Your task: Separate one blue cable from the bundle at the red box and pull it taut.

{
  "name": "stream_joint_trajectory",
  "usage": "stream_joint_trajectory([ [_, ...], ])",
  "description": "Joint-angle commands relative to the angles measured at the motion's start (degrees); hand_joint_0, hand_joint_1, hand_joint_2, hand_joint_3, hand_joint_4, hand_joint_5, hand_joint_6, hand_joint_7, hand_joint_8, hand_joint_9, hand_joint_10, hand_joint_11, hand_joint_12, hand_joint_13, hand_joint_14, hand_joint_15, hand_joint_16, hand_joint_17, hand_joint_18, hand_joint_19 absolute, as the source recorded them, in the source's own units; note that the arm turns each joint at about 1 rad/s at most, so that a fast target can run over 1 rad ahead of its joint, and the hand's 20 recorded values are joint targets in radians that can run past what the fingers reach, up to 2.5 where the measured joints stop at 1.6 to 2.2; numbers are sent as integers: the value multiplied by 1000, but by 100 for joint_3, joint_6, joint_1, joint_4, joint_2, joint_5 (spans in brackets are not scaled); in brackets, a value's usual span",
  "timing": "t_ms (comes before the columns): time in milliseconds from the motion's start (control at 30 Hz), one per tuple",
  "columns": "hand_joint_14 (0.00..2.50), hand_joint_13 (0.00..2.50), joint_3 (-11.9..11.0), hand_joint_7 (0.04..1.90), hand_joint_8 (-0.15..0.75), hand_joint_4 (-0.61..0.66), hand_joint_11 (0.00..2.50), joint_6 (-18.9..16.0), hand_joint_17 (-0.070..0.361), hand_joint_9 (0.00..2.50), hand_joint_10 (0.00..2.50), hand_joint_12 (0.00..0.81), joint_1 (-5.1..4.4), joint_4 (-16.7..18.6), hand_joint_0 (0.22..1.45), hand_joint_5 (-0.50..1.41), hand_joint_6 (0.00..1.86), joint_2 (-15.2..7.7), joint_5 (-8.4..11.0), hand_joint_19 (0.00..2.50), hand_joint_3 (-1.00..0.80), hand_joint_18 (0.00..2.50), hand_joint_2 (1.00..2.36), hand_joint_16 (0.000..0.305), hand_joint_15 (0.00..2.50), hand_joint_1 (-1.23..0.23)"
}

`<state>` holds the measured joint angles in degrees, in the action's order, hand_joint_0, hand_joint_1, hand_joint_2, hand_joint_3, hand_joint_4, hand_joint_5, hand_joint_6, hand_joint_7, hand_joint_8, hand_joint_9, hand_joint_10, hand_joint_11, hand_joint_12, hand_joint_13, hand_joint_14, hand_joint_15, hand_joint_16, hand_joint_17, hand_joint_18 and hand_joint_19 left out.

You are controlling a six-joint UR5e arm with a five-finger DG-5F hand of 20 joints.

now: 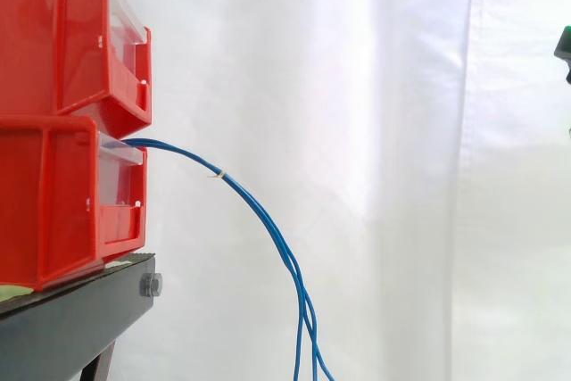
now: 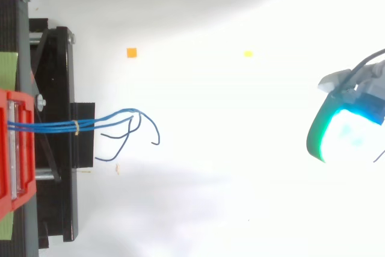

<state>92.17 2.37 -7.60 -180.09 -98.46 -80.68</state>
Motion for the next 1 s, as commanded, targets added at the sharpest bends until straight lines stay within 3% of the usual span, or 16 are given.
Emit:
stream_joint_trajectory([
  [0,5,286,-6,717,288,249,352,0,129,494,10,337,-5,1,584,-208,502,2,0,495,-451,331,1004,57,155,-544],
  [967,6,313,-6,718,298,256,384,0,131,536,12,348,-5,-8,585,-205,502,2,0,491,-449,350,1004,58,175,-548],
])
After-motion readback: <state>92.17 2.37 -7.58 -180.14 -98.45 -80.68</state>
